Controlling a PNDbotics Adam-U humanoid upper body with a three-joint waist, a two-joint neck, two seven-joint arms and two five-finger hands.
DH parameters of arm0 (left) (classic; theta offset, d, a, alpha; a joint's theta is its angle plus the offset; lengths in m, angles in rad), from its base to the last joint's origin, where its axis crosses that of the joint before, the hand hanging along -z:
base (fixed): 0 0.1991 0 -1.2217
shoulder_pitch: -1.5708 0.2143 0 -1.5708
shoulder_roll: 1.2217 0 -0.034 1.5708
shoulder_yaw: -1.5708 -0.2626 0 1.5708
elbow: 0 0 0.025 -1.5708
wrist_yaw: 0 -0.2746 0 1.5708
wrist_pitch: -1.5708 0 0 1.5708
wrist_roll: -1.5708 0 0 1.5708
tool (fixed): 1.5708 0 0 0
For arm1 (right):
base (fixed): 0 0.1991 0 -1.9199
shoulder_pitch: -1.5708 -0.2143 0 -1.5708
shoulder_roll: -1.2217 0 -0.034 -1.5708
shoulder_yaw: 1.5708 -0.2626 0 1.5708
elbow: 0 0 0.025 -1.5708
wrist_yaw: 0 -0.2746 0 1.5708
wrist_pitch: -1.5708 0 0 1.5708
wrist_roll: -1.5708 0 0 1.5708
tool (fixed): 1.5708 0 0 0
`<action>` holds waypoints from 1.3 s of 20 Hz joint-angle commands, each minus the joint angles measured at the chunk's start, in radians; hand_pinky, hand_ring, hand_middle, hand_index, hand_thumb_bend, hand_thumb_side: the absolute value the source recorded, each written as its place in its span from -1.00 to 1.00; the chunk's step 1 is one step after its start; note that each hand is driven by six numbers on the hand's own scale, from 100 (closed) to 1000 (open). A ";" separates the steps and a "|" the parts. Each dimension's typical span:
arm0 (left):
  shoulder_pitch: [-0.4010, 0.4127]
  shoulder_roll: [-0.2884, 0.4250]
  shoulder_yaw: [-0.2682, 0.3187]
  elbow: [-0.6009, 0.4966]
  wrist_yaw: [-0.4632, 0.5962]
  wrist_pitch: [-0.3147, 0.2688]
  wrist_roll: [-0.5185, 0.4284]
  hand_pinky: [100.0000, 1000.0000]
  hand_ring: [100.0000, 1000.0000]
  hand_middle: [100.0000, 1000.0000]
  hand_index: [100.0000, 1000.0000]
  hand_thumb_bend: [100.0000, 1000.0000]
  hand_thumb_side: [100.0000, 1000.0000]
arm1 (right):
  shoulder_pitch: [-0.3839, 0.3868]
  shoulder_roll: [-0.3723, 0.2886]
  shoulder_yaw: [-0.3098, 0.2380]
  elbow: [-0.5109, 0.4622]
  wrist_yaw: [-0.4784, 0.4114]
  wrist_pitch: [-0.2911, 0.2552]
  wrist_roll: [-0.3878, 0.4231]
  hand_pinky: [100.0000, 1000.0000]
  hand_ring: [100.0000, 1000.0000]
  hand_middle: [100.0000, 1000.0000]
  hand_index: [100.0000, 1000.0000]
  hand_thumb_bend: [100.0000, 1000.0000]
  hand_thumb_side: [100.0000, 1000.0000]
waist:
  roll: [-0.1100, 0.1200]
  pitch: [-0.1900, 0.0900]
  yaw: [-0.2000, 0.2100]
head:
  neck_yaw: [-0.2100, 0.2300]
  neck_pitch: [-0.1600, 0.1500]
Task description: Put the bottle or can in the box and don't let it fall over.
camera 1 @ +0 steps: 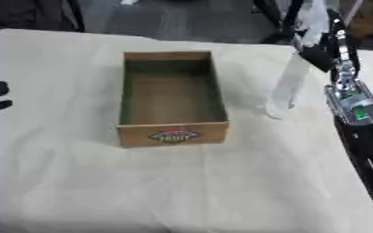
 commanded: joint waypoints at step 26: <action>-0.005 0.006 0.001 -0.009 0.003 -0.003 -0.003 0.43 0.50 0.26 0.60 -0.14 0.44 | -0.021 -0.035 0.002 -0.033 -0.096 -0.084 0.135 0.16 0.36 0.35 0.70 0.12 -0.45 | 0.002 -0.015 -0.005 | 0.009 0.000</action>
